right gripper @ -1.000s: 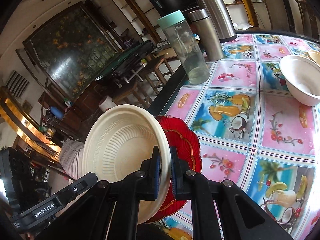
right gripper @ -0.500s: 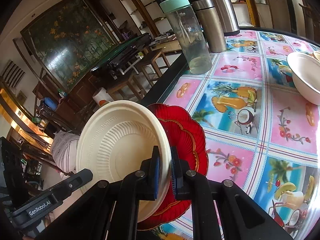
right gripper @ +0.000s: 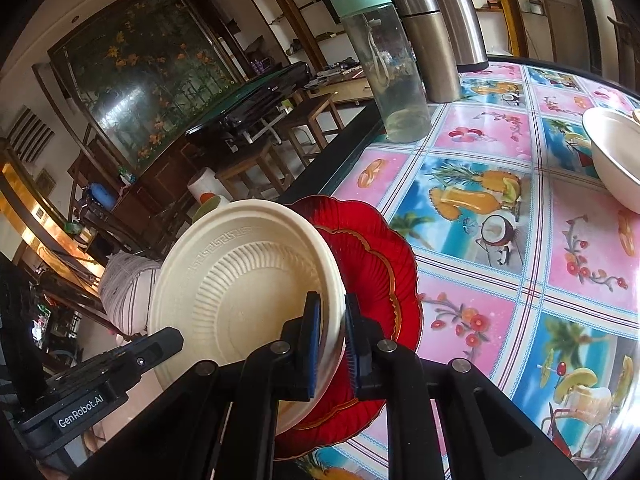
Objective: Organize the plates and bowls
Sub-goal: 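Lower the beige plate with both grippers onto the white plate on the red stack, then open both grippers and withdraw from the plate stack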
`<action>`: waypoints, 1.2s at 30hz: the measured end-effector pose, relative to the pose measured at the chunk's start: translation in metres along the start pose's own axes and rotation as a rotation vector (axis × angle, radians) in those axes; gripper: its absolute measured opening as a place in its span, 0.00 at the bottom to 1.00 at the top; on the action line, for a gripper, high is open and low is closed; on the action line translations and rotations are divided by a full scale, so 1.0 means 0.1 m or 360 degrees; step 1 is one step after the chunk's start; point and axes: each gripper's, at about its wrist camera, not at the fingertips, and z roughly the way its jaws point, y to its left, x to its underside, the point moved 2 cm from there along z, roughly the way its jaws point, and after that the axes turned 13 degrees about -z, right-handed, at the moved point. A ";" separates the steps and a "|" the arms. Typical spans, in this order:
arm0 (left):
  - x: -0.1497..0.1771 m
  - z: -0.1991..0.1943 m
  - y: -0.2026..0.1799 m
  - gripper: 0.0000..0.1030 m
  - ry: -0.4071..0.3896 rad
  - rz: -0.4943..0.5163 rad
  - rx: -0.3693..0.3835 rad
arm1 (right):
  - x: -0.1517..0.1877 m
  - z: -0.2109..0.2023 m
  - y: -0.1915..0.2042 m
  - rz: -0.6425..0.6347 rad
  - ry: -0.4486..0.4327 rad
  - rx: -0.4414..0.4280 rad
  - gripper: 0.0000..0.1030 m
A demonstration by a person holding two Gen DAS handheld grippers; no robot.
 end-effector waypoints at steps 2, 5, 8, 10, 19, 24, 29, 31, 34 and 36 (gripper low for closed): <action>-0.01 -0.01 -0.02 0.13 -0.0021 0.0021 -0.0024 | -0.01 -0.04 -0.02 0.0002 -0.0022 -0.0031 0.14; 0.00 -0.05 -0.07 0.14 -0.0059 0.0072 -0.0060 | -0.02 -0.14 -0.10 0.0027 -0.0083 -0.0063 0.17; 0.02 -0.09 -0.12 0.17 -0.0125 0.0137 -0.0120 | -0.04 -0.29 -0.21 0.0057 -0.0160 -0.0082 0.21; 0.02 -0.11 -0.17 0.18 -0.0163 0.0185 -0.0171 | -0.03 -0.40 -0.32 0.0085 -0.0213 -0.0085 0.22; -0.10 -0.43 -0.08 0.18 -0.0340 0.0132 -0.0205 | 0.04 -0.84 -0.99 0.0264 -0.0364 0.0024 0.25; -0.05 -0.63 -0.30 0.35 -0.0479 0.0244 -0.0161 | 0.12 -1.08 -1.39 0.0372 -0.0440 0.0087 0.27; -0.33 -0.61 -0.29 0.53 -0.0601 0.0260 -0.0319 | 0.23 -1.21 -1.72 0.0482 -0.0465 0.0112 0.28; -0.49 -0.54 -0.24 0.53 -0.0607 0.0216 -0.0359 | 0.25 -1.22 -1.83 0.0545 -0.0468 0.0071 0.28; -0.65 -0.37 -0.17 0.53 -0.0607 0.0177 -0.0454 | 0.24 -1.23 -1.83 0.0551 -0.0477 0.0029 0.29; -0.68 -0.27 -0.18 0.53 -0.0656 0.0198 -0.0507 | 0.23 -1.22 -1.78 0.0514 -0.0474 0.0041 0.29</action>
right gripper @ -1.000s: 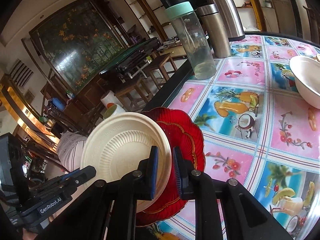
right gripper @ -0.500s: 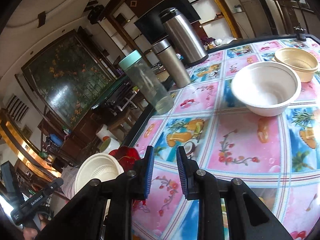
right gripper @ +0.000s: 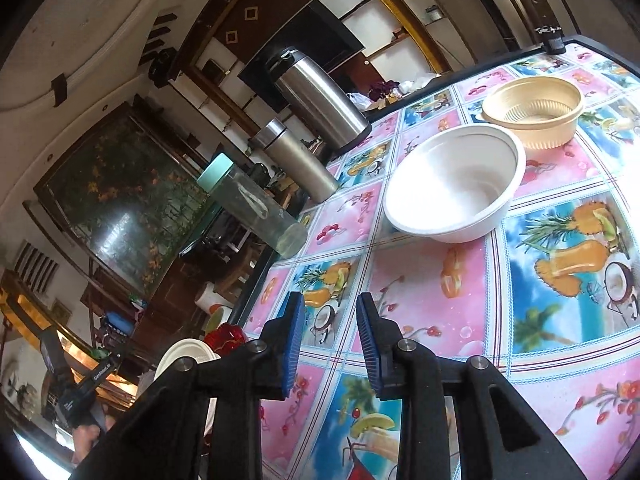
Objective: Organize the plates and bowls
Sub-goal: 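Open both grippers and withdraw from the plate stack, then move both grippers toward the rim of the white foam bowl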
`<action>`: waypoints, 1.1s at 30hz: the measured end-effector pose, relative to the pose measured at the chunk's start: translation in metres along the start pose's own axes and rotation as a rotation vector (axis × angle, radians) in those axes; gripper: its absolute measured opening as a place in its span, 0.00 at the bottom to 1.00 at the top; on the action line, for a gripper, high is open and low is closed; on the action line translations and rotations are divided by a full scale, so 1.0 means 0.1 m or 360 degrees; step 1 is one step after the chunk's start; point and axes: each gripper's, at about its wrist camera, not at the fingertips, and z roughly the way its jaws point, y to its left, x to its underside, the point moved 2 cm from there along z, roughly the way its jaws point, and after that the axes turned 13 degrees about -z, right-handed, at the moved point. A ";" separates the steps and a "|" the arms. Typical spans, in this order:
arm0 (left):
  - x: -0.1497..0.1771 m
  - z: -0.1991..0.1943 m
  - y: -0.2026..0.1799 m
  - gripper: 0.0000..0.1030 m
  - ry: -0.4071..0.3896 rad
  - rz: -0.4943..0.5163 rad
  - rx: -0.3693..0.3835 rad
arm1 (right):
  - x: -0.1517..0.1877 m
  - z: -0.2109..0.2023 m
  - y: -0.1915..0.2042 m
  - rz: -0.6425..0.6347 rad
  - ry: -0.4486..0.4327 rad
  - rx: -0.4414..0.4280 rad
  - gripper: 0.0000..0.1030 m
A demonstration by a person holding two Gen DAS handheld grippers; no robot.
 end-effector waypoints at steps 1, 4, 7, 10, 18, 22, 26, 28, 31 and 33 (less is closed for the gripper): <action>0.03 0.03 -0.02 0.53 -0.0009 0.0014 -0.0038 | 0.00 0.00 0.02 -0.0014 0.0002 -0.0004 0.29; 0.13 0.16 -0.06 0.53 0.0083 -0.0004 0.0021 | 0.01 0.02 0.07 -0.0044 0.0007 0.0007 0.29; 0.19 0.17 -0.08 0.53 0.0102 0.0003 0.0042 | 0.02 0.05 0.06 -0.0033 0.0018 0.0003 0.29; 0.26 0.25 -0.12 0.53 0.0114 0.0027 0.0000 | 0.02 0.06 0.05 -0.0021 0.0022 -0.0006 0.29; 0.45 0.46 -0.10 0.52 0.0253 0.0017 -0.0022 | 0.02 0.04 0.06 -0.0021 0.0018 -0.0005 0.29; 0.46 0.42 -0.07 0.52 0.0296 -0.0041 0.0060 | 0.01 0.03 0.06 -0.0021 0.0003 -0.0007 0.29; 0.37 0.21 -0.13 0.52 0.0239 -0.0060 0.0136 | 0.00 -0.01 0.03 -0.0012 -0.0014 0.0001 0.29; 0.30 0.05 -0.20 0.52 0.0205 -0.0055 0.0211 | -0.03 -0.04 -0.01 0.0002 -0.0024 0.0007 0.29; 0.22 -0.20 -0.42 0.53 0.0176 -0.0007 0.0342 | -0.09 -0.11 -0.09 0.0001 -0.0051 0.0039 0.30; 0.21 -0.38 -0.64 0.53 0.0165 0.0048 0.0438 | -0.16 -0.18 -0.18 0.0004 -0.0079 0.0066 0.31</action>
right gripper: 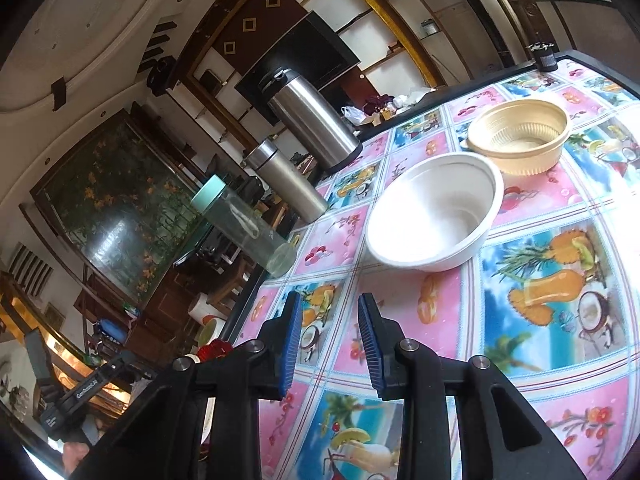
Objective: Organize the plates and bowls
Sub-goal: 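Move both grippers toward the rim of the white foam bowl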
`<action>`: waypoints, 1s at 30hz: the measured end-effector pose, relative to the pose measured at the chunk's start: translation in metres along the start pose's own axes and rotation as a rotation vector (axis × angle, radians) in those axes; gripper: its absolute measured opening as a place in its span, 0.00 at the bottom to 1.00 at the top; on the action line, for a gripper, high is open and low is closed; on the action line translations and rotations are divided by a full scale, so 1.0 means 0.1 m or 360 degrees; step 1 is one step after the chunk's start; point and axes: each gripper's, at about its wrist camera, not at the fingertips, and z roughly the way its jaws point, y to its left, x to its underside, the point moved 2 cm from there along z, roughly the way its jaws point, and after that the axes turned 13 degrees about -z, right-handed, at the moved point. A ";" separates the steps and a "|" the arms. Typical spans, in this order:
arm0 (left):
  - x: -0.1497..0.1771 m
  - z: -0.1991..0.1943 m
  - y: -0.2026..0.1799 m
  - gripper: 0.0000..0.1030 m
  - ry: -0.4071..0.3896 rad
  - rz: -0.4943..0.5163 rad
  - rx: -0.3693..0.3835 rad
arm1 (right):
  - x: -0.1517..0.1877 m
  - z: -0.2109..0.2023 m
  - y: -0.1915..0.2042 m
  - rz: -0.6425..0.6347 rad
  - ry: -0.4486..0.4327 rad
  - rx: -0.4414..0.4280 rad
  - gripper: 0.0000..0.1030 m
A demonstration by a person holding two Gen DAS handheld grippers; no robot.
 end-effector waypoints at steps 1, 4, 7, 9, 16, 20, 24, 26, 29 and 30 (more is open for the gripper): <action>0.01 -0.03 -0.11 0.55 0.0002 0.0027 0.0036 | -0.05 -0.04 -0.05 0.0002 -0.0016 0.0012 0.32; 0.07 -0.07 -0.55 0.58 0.0029 0.0127 0.0169 | -0.21 -0.15 -0.18 -0.0052 -0.0044 0.0061 0.34; 0.05 -0.03 -0.95 0.58 0.0091 0.0150 0.0283 | -0.44 -0.28 -0.23 -0.0171 -0.0075 0.0138 0.36; 0.00 0.04 -1.25 0.60 0.0138 0.0132 0.0373 | -0.62 -0.35 -0.26 -0.0200 -0.0104 0.0151 0.44; -0.16 0.40 -2.19 0.69 0.0114 0.0063 0.0414 | -1.15 -0.54 -0.49 0.0000 -0.0308 0.0006 0.64; -0.11 0.60 -2.45 0.69 0.0100 0.0052 0.0402 | -1.26 -0.40 -0.70 0.0118 -0.0312 -0.0067 0.64; -0.03 0.78 -2.55 0.69 0.0118 0.0063 0.0392 | -1.23 -0.11 -0.90 0.0117 -0.0196 -0.0022 0.64; 0.01 0.86 -2.57 0.69 0.0115 0.0078 0.0374 | -1.15 0.03 -1.03 0.0151 -0.0143 -0.0002 0.64; 0.03 0.97 -2.57 0.69 0.0124 0.0073 0.0351 | -1.07 0.17 -1.17 0.0201 -0.0069 0.0028 0.64; 0.04 1.01 -2.57 0.69 0.0133 0.0065 0.0354 | -1.04 0.19 -1.21 0.0213 -0.0061 0.0040 0.64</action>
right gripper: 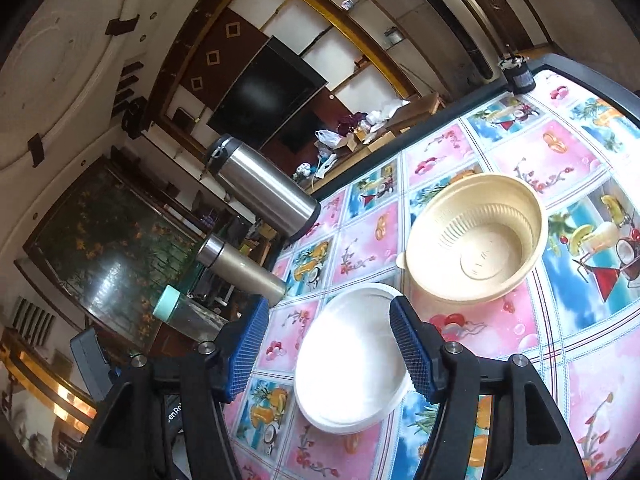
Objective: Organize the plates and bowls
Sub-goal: 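Move both grippers toward the rim of the white foam bowl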
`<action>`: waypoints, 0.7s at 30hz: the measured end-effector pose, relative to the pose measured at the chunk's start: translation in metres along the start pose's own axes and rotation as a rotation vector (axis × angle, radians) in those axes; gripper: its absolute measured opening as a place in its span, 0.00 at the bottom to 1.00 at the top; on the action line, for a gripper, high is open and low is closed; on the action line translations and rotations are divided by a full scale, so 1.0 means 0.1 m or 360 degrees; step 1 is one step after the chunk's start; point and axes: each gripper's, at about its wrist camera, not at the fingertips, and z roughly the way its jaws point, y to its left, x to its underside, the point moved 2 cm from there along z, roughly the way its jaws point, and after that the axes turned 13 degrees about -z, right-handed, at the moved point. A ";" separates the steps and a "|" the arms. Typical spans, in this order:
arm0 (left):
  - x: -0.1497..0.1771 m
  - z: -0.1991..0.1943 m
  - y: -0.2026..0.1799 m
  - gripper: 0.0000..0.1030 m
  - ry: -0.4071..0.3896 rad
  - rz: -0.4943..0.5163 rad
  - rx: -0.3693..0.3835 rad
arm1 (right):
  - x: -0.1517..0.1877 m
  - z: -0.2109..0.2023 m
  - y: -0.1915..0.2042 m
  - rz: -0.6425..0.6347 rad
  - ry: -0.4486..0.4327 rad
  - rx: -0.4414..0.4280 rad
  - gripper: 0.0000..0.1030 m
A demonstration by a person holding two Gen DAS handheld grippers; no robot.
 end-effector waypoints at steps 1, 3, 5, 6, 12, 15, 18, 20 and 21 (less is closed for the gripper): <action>0.01 0.04 0.01 0.69 0.0007 -0.0010 0.0003 | 0.02 0.03 -0.02 0.0003 0.0014 0.0017 0.64; 0.02 0.10 0.04 0.69 0.0019 -0.0027 -0.0001 | 0.05 0.07 -0.06 0.0011 0.0030 0.0038 0.64; 0.03 0.15 0.07 0.69 0.0037 -0.0038 -0.0003 | 0.07 0.11 -0.09 0.0022 0.0044 0.0045 0.64; 0.04 0.16 0.08 0.69 0.0042 -0.0041 -0.0002 | 0.08 0.13 -0.10 0.0024 0.0050 0.0052 0.64; 0.09 0.26 0.08 0.69 0.0086 -0.0028 0.0015 | 0.15 0.20 -0.12 0.0036 0.0077 0.0105 0.64; 0.11 0.29 0.09 0.69 0.0111 -0.0031 0.0029 | 0.17 0.24 -0.15 0.0049 0.0090 0.0124 0.64; 0.13 0.33 0.11 0.69 0.0142 -0.0037 0.0048 | 0.19 0.27 -0.16 0.0058 0.0101 0.0136 0.64; 0.15 0.34 0.12 0.69 0.0149 -0.0029 0.0048 | 0.20 0.29 -0.15 0.0055 0.0108 0.0144 0.64; 0.16 0.35 0.12 0.69 0.0153 -0.0026 0.0049 | 0.21 0.30 -0.14 0.0053 0.0111 0.0147 0.64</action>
